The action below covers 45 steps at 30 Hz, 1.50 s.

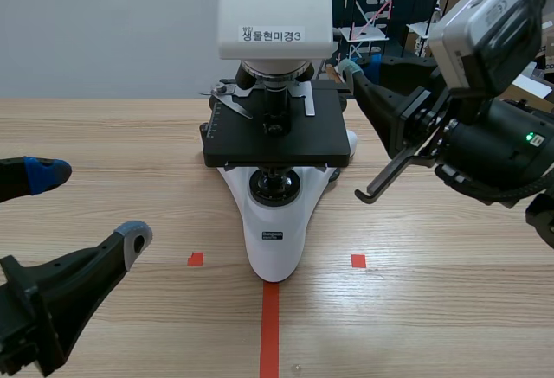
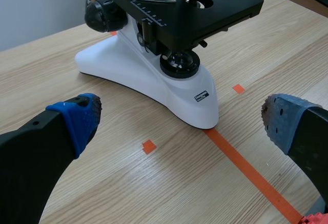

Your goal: Return to the home posture

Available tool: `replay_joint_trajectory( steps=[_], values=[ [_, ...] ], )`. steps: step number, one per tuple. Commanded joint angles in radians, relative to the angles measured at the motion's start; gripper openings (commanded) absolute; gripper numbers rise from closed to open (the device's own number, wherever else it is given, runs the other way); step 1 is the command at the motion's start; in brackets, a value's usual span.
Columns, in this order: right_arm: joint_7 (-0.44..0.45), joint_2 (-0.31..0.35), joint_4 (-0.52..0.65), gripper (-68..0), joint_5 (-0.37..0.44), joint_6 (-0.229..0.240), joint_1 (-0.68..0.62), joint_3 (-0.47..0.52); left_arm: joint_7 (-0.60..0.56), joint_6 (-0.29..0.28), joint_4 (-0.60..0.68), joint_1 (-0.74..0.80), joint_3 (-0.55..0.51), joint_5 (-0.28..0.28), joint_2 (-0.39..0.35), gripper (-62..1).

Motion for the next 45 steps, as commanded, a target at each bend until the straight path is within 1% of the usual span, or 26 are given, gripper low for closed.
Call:
replay_joint_trajectory(
  steps=[1, 10, 15, 20, 24, 28, 30, 34, 37, 40, 41, 45],
  values=[
    [0.011, 0.0, 0.003, -66.7, 0.012, -0.003, 0.016, 0.009, -0.017, -0.002, 0.016, 0.002, 0.003, -0.01, 0.002, 1.4],
    [0.02, 0.006, 0.011, -66.6, 0.013, -0.003, -0.006, 0.014, -0.017, -0.002, 0.016, 0.002, 0.003, -0.01, 0.002, 1.4],
    [0.027, 0.031, 0.071, -66.6, 0.013, -0.003, -0.065, 0.04, -0.017, -0.002, 0.016, 0.002, 0.003, -0.01, 0.002, 1.4],
    [0.027, 0.071, 0.137, -65.7, 0.013, -0.004, -0.158, 0.064, -0.017, -0.002, 0.016, 0.002, 0.003, -0.01, 0.002, 1.4],
    [0.028, 0.1, 0.18, -57.6, 0.013, -0.004, -0.265, 0.105, -0.017, -0.002, 0.016, 0.002, 0.003, -0.01, 0.002, 1.4],
    [0.034, 0.122, 0.215, -48.5, 0.043, -0.004, -0.39, 0.154, -0.017, -0.002, 0.016, 0.002, 0.003, -0.01, 0.002, 1.4],
    [0.034, 0.128, 0.229, -41.4, 0.061, -0.004, -0.454, 0.183, -0.017, -0.002, 0.016, 0.002, 0.003, -0.01, 0.002, 1.4],
    [0.035, 0.136, 0.253, -22.9, 0.1, -0.004, -0.573, 0.242, -0.017, -0.002, 0.016, 0.002, 0.003, -0.01, 0.002, 1.4],
    [0.037, 0.136, 0.257, -10.6, 0.127, -0.004, -0.642, 0.275, -0.017, -0.002, 0.016, 0.002, 0.003, -0.01, 0.002, 1.4],
    [0.037, 0.136, 0.257, -1.1, 0.143, -0.004, -0.7, 0.298, -0.017, -0.002, 0.016, 0.002, 0.003, -0.01, 0.002, 1.4],
    [0.038, 0.136, 0.257, 0.4, 0.151, -0.004, -0.721, 0.304, -0.017, -0.002, 0.016, 0.002, 0.003, -0.01, 0.002, 1.4],
    [0.064, 0.136, 0.257, 0.4, 0.182, -0.004, -0.791, 0.336, -0.017, -0.002, 0.016, 0.002, 0.003, -0.01, 0.002, 1.4]
  ],
)
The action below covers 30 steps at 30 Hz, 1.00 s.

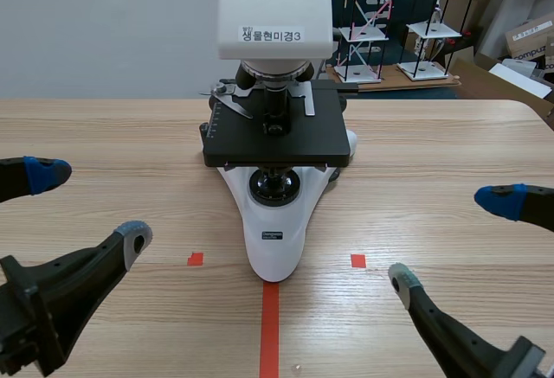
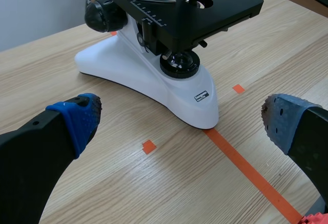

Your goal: Return to the home posture

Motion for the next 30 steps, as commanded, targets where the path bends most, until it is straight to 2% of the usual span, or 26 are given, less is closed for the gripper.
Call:
replay_joint_trajectory(
  steps=[1, 5, 10, 30],
  values=[
    [0.038, 0.013, 0.015, 0.4, 0.006, 0.0, -0.013, 0.023, -0.017, -0.002, 0.016, 0.002, 0.003, -0.01, 0.002, 1.4],
    [0.083, 0.013, 0.015, 0.4, 0.013, 0.0, -0.07, 0.067, -0.017, -0.002, 0.016, 0.002, 0.003, -0.01, 0.002, 1.4],
    [0.082, 0.013, 0.015, 0.4, 0.052, 0.001, -0.097, 0.103, -0.018, -0.002, 0.016, 0.002, 0.003, -0.01, 0.002, 1.4],
    [0.061, 0.013, 0.017, 0.4, 0.048, 0.0, -0.093, 0.105, -0.017, -0.002, 0.016, 0.002, 0.003, -0.01, 0.002, 1.4]
  ],
)
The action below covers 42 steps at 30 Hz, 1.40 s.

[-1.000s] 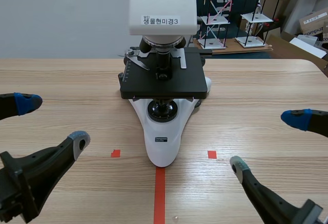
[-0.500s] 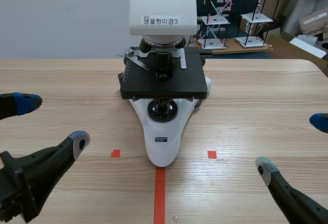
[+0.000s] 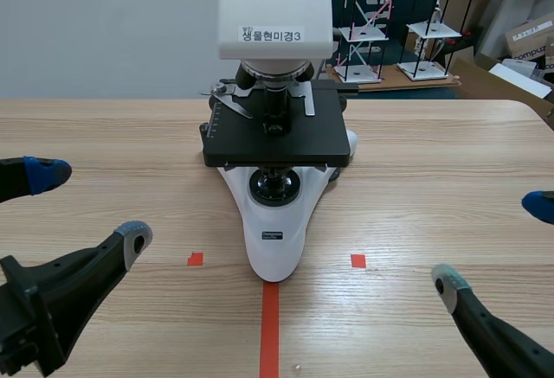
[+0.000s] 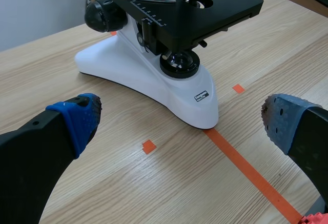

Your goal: Return to the home posture

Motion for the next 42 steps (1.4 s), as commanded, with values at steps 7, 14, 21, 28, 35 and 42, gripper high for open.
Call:
replay_joint_trajectory(
  steps=[7, 14, 21, 28, 35, 42],
  values=[
    [-0.01, 0.013, 0.017, 0.4, 0.005, 0.001, 0.008, 0.005, -0.017, -0.002, 0.016, 0.002, 0.003, -0.01, 0.002, 1.4],
    [-0.011, 0.013, 0.021, 0.4, 0.005, 0.001, 0.008, 0.005, -0.017, -0.002, 0.016, 0.002, 0.003, -0.01, 0.002, 1.4],
    [-0.01, 0.013, 0.021, 0.4, 0.005, 0.001, 0.008, 0.005, -0.017, -0.002, 0.016, 0.002, 0.003, -0.01, 0.002, 1.4],
    [-0.01, 0.013, 0.021, 0.4, 0.005, 0.001, 0.008, 0.005, -0.017, -0.002, 0.016, 0.002, 0.003, -0.01, 0.002, 1.4],
    [-0.01, 0.013, 0.021, 0.4, 0.005, 0.001, 0.008, 0.005, -0.017, -0.002, 0.016, 0.002, 0.003, -0.01, 0.002, 1.4],
    [-0.01, 0.013, 0.021, 0.4, 0.005, 0.001, 0.008, 0.005, -0.017, -0.002, 0.016, 0.002, 0.003, -0.01, 0.002, 1.4]
  ],
)
